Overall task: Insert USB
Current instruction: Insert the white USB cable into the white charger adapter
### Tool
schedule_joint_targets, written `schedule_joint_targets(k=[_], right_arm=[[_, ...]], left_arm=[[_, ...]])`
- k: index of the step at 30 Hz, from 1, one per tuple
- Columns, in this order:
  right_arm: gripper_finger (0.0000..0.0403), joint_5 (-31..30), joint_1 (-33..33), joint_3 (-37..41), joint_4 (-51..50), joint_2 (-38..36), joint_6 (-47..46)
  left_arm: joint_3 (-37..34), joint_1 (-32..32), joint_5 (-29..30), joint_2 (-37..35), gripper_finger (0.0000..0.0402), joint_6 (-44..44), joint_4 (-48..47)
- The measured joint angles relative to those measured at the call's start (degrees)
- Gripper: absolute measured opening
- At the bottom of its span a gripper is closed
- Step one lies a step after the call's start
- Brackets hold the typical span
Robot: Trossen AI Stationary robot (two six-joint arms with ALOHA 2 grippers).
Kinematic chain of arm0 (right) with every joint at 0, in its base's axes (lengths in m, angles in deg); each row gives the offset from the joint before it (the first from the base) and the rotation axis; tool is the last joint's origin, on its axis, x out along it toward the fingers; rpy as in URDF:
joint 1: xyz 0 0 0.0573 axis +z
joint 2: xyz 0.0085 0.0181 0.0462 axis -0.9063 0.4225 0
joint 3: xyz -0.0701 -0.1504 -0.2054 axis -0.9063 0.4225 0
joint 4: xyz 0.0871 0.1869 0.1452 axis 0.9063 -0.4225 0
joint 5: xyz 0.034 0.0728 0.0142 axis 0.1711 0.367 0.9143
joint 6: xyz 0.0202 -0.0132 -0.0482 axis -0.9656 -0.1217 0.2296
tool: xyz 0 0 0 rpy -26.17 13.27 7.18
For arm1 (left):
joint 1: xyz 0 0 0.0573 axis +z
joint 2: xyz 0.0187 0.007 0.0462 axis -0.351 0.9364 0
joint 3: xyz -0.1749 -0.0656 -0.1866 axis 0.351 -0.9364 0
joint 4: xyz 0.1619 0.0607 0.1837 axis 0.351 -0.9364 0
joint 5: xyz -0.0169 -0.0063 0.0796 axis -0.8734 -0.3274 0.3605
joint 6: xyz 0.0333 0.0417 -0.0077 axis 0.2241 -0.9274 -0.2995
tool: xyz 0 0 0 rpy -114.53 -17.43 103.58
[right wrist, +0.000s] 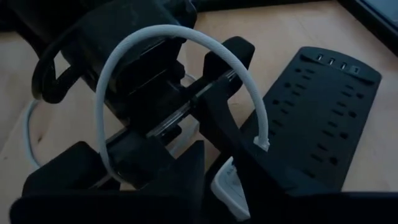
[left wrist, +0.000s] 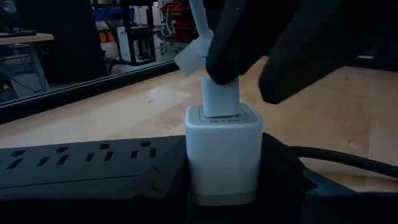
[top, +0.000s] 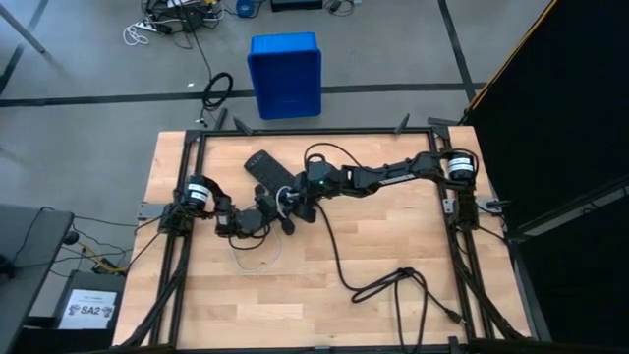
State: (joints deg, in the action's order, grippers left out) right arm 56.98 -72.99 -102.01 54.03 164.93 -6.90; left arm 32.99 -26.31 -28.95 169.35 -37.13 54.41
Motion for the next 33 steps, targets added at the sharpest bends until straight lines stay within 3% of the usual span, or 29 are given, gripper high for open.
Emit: schedule_joint_targets(k=[7,22,33], right_arm=[[0.0005,-0.3,0.1,0.0,-1.3,0.0,0.8],[0.0,3.5,0.9,0.5,-5.3,0.8,0.2],[0.0,1.2,0.9,0.4,-8.5,0.7,0.4]], left_arm=[[-0.1,0.0,-0.2,0.0,0.0133,-0.5,0.0],[-0.5,-0.2,-1.9,-0.6,0.018,-0.8,-0.1],[-0.5,-0.1,-1.9,-0.7,0.0183,0.6,-0.4]])
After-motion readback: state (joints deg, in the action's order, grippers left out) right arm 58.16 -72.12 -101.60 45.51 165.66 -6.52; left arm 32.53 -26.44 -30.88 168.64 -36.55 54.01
